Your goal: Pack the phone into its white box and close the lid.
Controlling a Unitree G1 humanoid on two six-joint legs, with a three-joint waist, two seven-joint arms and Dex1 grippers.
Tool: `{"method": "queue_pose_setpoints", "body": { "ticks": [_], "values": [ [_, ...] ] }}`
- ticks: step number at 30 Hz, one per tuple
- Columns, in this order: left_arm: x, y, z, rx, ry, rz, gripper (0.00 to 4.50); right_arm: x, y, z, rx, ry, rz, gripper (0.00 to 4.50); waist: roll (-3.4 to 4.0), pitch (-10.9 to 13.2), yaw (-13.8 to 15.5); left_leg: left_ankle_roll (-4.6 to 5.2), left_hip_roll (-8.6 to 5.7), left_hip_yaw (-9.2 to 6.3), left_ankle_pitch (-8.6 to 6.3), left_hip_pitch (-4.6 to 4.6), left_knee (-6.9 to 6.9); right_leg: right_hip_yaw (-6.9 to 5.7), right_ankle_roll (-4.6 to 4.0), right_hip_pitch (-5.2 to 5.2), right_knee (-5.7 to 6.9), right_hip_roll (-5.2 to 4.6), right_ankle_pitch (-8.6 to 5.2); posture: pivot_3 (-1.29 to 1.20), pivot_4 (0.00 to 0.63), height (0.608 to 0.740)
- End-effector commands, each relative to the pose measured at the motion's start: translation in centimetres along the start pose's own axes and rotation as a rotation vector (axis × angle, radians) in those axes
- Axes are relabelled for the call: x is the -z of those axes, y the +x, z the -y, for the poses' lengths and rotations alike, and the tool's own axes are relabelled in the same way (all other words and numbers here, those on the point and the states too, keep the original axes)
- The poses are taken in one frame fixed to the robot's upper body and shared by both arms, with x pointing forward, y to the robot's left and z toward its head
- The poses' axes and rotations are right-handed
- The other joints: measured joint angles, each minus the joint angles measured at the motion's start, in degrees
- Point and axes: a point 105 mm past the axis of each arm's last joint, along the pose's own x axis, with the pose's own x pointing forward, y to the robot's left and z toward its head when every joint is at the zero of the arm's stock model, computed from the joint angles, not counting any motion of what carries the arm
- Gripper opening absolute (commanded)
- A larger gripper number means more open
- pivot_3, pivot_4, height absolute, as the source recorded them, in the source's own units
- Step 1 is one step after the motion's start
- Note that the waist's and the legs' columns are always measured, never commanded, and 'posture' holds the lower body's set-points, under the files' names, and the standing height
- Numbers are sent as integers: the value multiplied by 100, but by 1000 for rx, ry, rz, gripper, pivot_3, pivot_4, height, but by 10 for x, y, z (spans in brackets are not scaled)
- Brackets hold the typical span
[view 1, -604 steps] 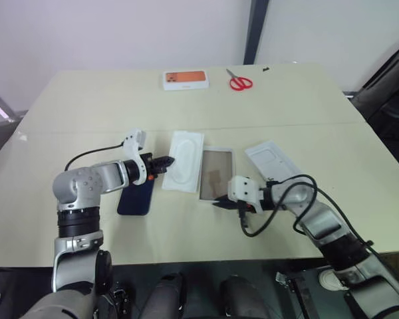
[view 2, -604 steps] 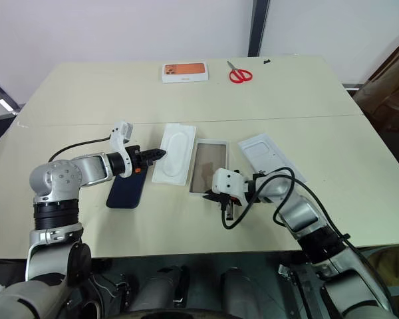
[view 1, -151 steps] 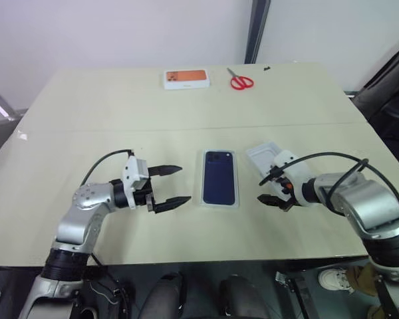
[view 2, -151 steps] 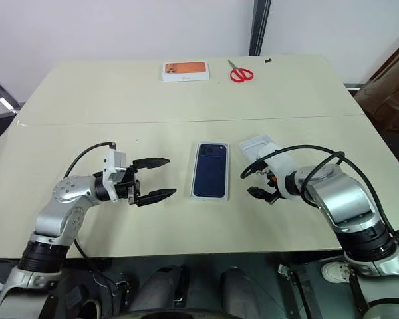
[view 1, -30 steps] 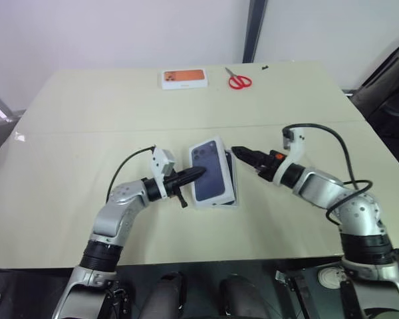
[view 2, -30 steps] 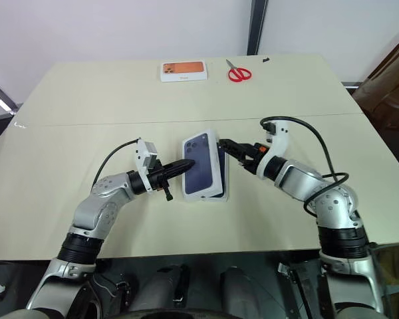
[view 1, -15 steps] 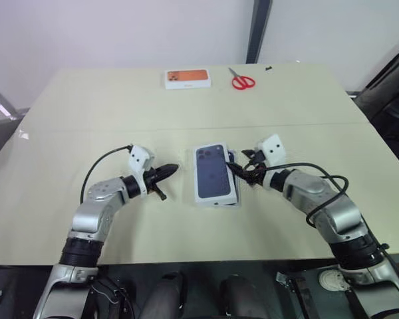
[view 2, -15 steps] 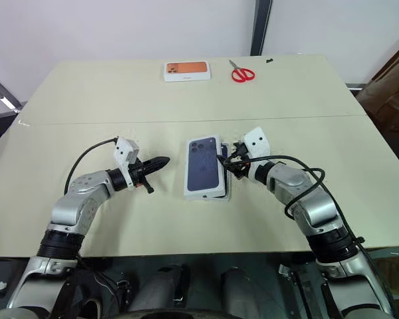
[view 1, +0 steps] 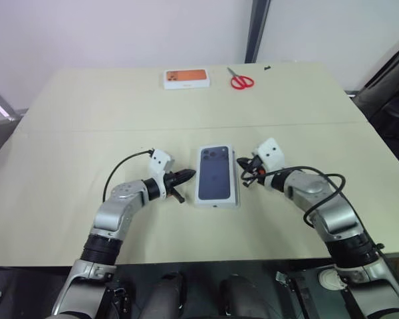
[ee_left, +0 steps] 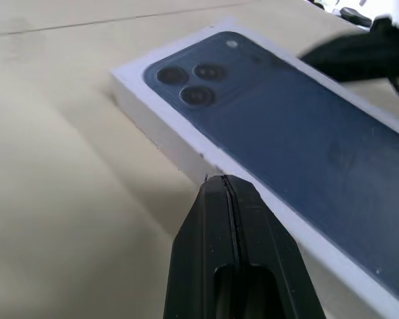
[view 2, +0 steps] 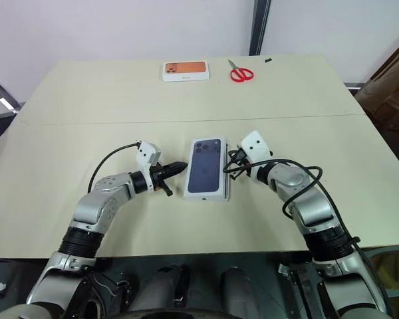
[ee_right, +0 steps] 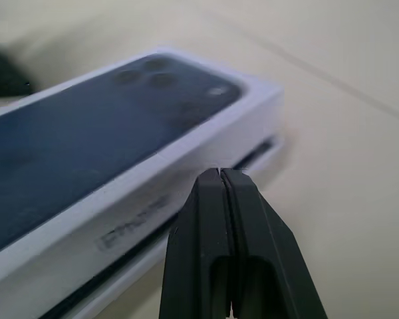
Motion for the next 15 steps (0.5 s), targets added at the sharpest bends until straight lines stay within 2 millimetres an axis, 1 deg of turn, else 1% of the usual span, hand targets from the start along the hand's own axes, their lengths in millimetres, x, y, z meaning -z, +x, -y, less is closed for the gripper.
{"method": "queue_pose_setpoints", "body": {
  "ticks": [1,7,11,15],
  "values": [
    [-13,4,4,17,30,31,0,-18,-1,-9,-30,-2,71,30,0,0,-1,0,0,0,0,0,0,0,0,0,0,0,0,0,150,734],
    [-19,8,8,36,8,55,0,-14,-3,-5,-9,-15,52,30,0,0,2,-1,0,-1,1,1,1,0,0,1,0,0,0,0,150,734],
    [-21,12,10,38,-3,63,0,-13,-4,2,17,-23,47,30,0,0,1,-3,-1,0,1,0,2,0,0,2,0,0,0,0,150,734],
    [-24,12,10,42,-2,67,0,-10,-5,2,21,-57,26,30,0,0,0,-5,-1,-1,3,0,2,0,0,1,0,0,0,0,150,734]
  ]
}}
